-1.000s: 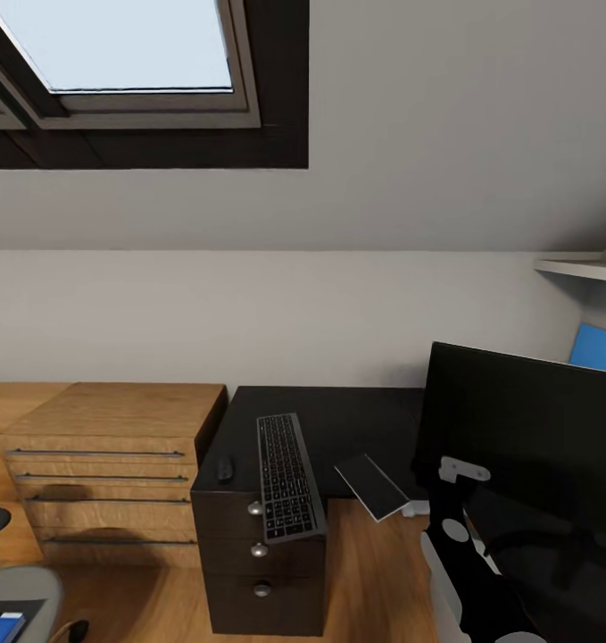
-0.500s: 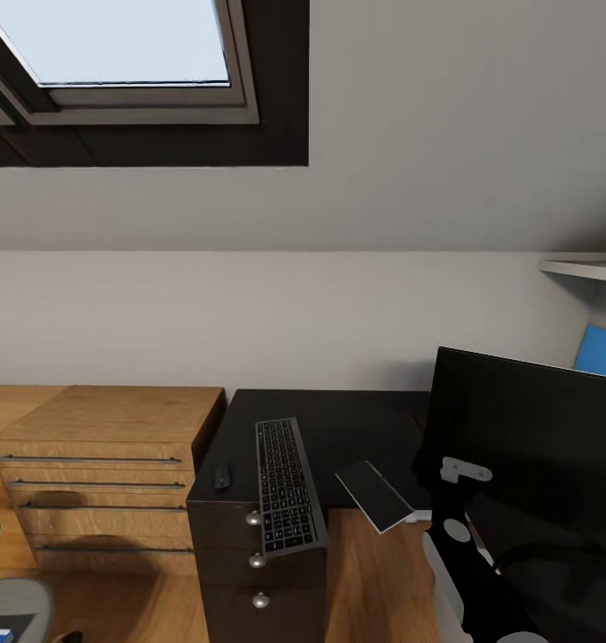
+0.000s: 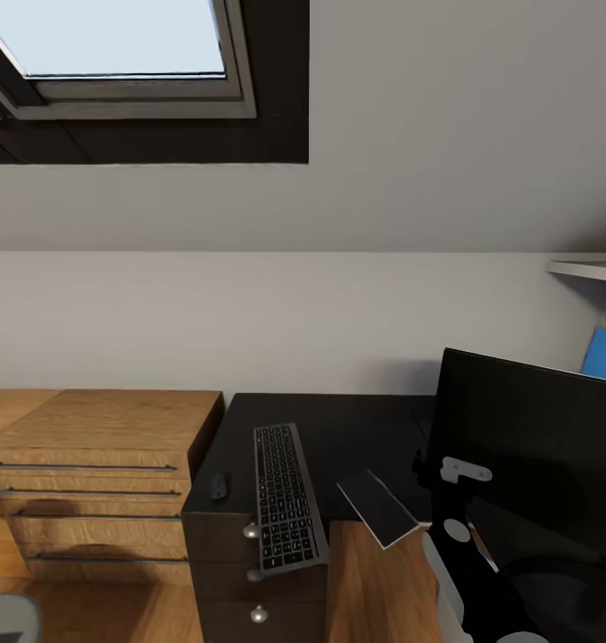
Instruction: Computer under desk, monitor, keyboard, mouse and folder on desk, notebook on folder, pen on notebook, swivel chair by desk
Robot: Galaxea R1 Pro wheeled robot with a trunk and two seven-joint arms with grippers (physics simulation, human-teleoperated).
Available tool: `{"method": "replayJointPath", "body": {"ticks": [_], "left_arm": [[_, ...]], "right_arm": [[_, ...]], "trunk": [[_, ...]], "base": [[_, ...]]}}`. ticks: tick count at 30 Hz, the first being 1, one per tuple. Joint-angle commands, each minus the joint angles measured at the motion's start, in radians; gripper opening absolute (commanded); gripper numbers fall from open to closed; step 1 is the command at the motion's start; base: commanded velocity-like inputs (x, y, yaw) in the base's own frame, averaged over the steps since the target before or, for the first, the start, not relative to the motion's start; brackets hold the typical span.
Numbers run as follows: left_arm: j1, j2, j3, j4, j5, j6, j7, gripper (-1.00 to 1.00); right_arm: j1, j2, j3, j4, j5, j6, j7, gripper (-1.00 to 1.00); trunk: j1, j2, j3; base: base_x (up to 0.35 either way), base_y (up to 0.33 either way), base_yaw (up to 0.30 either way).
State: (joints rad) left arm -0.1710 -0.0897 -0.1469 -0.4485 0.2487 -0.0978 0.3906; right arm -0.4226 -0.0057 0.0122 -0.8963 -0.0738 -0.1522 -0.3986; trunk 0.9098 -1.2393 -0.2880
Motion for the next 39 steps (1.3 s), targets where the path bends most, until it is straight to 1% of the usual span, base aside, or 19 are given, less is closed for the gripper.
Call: {"method": "replayJointPath", "body": {"ticks": [1, 10, 20, 24, 30, 39], "left_arm": [[-0.001, 0.001, -0.008, 0.001, 0.011, -0.005, 0.007, 1.0], [-0.001, 0.001, -0.008, 0.001, 0.011, -0.005, 0.007, 1.0], [-0.001, 0.001, -0.007, 0.001, 0.011, -0.006, 0.007, 1.0], [-0.001, 0.001, -0.006, 0.001, 0.011, -0.006, 0.007, 1.0], [-0.001, 0.001, -0.006, 0.001, 0.011, -0.006, 0.006, 1.0], [-0.001, 0.001, -0.006, 0.001, 0.011, -0.006, 0.006, 1.0]], "right_arm": [[-0.001, 0.0, 0.002, 0.0, -0.008, -0.006, -0.001, 1.0], [-0.001, 0.0, 0.002, 0.0, -0.008, -0.007, -0.001, 1.0], [-0.001, 0.0, 0.002, 0.0, -0.008, -0.007, -0.001, 1.0], [-0.001, 0.0, 0.002, 0.0, -0.008, -0.007, -0.001, 1.0], [-0.001, 0.0, 0.002, 0.0, -0.008, -0.007, -0.001, 1.0], [-0.001, 0.0, 0.002, 0.0, -0.008, -0.007, -0.001, 1.0]], "trunk": [[0.0, -0.001, -0.001], [0.0, -0.001, -0.001], [0.0, -0.001, -0.001], [0.0, -0.001, -0.001], [0.0, -0.001, -0.001], [0.0, -0.001, -0.001]], "base": [[0.054, 0.0, 0.0], [0.062, 0.0, 0.0], [0.265, 0.0, 0.0], [0.028, 0.0, 0.0], [0.154, 0.0, 0.0], [0.02, 0.0, 0.0]]}}
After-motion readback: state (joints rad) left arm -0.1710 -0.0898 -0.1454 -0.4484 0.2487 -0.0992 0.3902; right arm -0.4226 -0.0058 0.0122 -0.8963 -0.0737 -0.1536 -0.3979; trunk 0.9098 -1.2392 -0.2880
